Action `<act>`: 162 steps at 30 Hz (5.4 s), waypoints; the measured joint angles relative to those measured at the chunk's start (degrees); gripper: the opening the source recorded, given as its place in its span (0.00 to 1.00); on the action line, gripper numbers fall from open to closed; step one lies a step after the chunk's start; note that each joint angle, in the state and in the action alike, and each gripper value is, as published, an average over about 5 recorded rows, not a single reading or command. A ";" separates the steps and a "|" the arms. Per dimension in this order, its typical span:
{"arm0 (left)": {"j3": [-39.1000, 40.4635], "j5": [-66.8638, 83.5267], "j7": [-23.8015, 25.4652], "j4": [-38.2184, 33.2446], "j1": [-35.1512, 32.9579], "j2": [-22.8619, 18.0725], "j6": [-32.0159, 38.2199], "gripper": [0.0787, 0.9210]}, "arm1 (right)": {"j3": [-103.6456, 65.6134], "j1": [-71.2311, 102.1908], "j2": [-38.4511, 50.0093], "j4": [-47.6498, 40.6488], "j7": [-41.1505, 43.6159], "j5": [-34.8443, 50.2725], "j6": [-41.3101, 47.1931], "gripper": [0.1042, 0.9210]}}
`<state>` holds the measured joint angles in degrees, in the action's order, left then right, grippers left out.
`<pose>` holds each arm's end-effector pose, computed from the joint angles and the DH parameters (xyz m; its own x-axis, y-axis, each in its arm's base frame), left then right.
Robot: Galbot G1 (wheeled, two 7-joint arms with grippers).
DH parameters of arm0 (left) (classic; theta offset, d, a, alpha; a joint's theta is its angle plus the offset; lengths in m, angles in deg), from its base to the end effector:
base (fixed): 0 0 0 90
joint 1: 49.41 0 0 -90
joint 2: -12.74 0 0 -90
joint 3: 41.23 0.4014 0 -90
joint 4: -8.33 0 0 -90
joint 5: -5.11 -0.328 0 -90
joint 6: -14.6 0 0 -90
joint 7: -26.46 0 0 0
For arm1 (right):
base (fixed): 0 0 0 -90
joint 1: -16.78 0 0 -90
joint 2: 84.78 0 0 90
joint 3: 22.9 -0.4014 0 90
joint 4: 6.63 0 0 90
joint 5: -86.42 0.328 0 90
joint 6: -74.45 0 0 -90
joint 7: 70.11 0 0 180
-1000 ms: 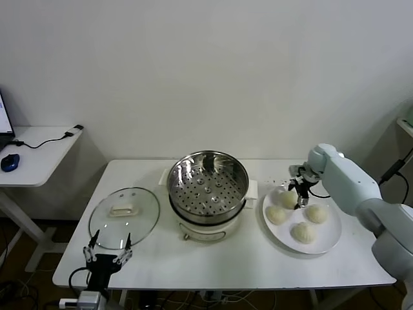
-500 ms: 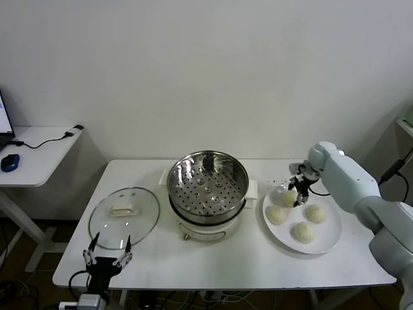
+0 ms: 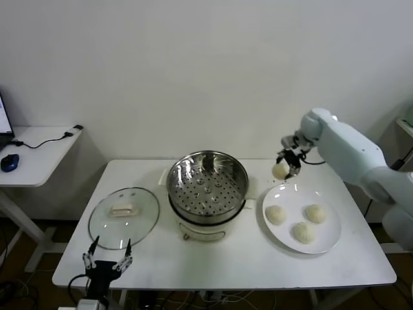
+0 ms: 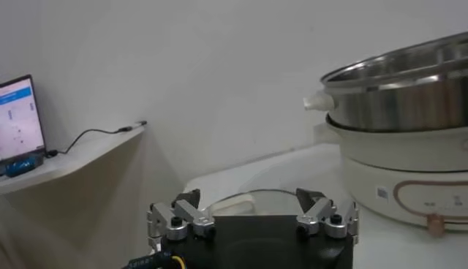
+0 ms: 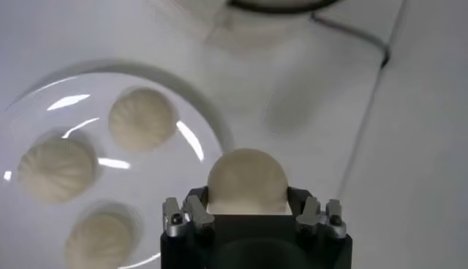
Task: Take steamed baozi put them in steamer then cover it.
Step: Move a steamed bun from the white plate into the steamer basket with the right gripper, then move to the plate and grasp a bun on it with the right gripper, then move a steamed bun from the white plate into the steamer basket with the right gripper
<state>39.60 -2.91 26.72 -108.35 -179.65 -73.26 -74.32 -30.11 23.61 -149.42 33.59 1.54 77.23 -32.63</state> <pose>0.0592 0.0643 -0.3779 -0.9737 -0.1013 0.2040 -0.0393 0.9570 0.2874 0.6774 -0.0893 -0.0544 -0.2444 -0.1258 0.9615 -0.8147 -0.5111 -0.2739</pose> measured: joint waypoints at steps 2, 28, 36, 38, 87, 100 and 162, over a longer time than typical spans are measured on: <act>0.05 -0.09 0.03 -0.13 -0.14 0.03 0.03 0.88 | 1.81 -2.48 -1.50 1.23 0.02 0.13 -2.14 0.72; -0.53 -0.29 -0.74 0.28 -0.95 0.53 0.21 0.88 | 5.16 -0.54 -17.48 10.58 -6.71 -24.83 -23.78 0.73; -0.50 -0.13 -0.69 0.36 -0.85 0.73 0.11 0.88 | 4.06 3.56 -19.45 7.49 -8.69 -31.26 -25.94 0.73; -0.49 -0.01 -0.57 0.35 -0.94 0.74 0.06 0.88 | 3.79 4.28 -19.86 6.71 -9.16 -32.49 -26.39 0.73; 0.13 1.37 0.15 -1.67 -1.07 0.05 -0.65 0.88 | 23.22 -10.75 17.54 28.45 -12.29 24.89 21.47 0.88; -0.23 1.80 -0.25 -2.25 -1.93 -0.38 -1.00 0.88 | 16.33 4.19 22.01 25.53 -10.90 26.14 29.24 0.88; 1.22 0.16 -0.62 -3.02 -3.37 -0.05 -0.68 0.88 | 25.27 -11.24 12.63 17.89 -8.71 42.74 30.28 0.72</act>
<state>40.81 -2.75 26.10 -111.37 -183.01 -73.31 -75.00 -4.83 12.37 -136.79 51.48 -7.18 119.97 -2.35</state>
